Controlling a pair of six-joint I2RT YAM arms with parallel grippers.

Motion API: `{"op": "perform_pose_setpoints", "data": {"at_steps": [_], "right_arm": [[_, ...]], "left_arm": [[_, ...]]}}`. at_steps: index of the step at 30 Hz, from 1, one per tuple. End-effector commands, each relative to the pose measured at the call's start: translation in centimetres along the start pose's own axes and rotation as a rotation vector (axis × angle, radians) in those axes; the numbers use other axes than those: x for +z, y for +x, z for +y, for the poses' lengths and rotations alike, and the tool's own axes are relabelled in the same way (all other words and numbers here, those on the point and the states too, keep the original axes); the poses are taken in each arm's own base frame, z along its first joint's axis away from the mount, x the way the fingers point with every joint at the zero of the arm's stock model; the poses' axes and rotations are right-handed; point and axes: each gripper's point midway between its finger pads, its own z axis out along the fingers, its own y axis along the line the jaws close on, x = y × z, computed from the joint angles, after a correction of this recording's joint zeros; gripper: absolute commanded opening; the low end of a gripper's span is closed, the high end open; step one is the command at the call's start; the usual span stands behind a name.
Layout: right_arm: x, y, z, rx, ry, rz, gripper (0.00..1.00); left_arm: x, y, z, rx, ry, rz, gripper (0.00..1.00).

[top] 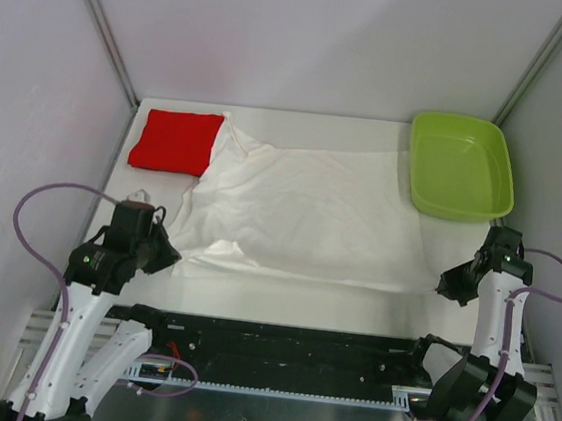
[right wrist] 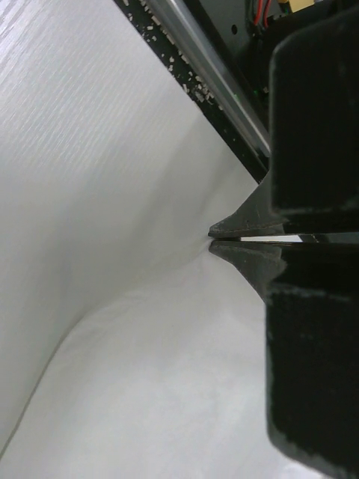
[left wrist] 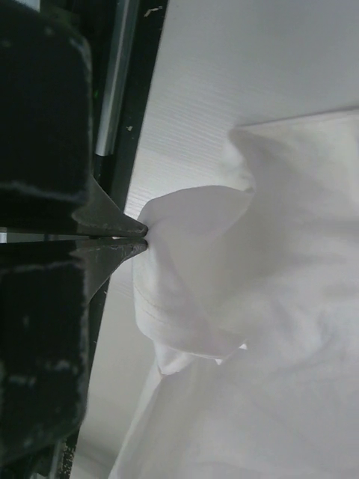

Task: Fold and stack the t-shirts
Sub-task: Fold the flattened tshirt in 1/3 of the way

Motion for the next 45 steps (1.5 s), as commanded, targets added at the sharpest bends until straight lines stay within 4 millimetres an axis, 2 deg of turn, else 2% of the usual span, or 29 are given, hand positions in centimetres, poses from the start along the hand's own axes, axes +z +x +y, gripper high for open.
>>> {"op": "perform_pose_setpoints", "data": {"at_steps": [1, 4, 10, 15, 21, 26, 32, 38, 45], "right_arm": [[-0.4, -2.0, 2.6, -0.052, -0.078, -0.062, 0.0], [0.2, -2.1, 4.1, -0.085, -0.102, -0.068, 0.0], [1.7, -2.7, 8.3, -0.153, -0.143, -0.128, 0.0], [3.0, -3.5, 11.1, -0.165, -0.162, -0.169, 0.0], [5.3, -4.4, 11.5, -0.167, -0.111, -0.17, 0.0], [5.6, -5.2, 12.0, -0.161, -0.123, -0.196, 0.0], [5.8, -6.0, 12.3, -0.146, -0.139, -0.208, 0.0], [6.2, -6.4, 13.6, -0.149, -0.187, -0.21, 0.0], [7.1, -6.2, 14.8, -0.17, -0.204, -0.197, 0.0]], "left_arm": [[-0.4, -4.8, -2.8, 0.052, 0.049, -0.12, 0.0], [0.8, -6.6, -3.8, 0.066, 0.038, -0.146, 0.0], [4.0, -9.4, -5.0, 0.103, 0.01, -0.194, 0.0], [6.2, -11.5, -5.4, 0.137, -0.041, -0.222, 0.0], [7.5, -13.4, -6.0, 0.161, -0.077, -0.252, 0.0], [8.0, -14.5, -6.3, 0.182, -0.094, -0.27, 0.0], [9.4, -14.7, -6.8, 0.195, -0.089, -0.256, 0.0], [10.3, -14.6, -6.7, 0.197, -0.099, -0.246, 0.0], [10.5, -15.0, -6.0, 0.201, -0.143, -0.263, 0.0]]}}
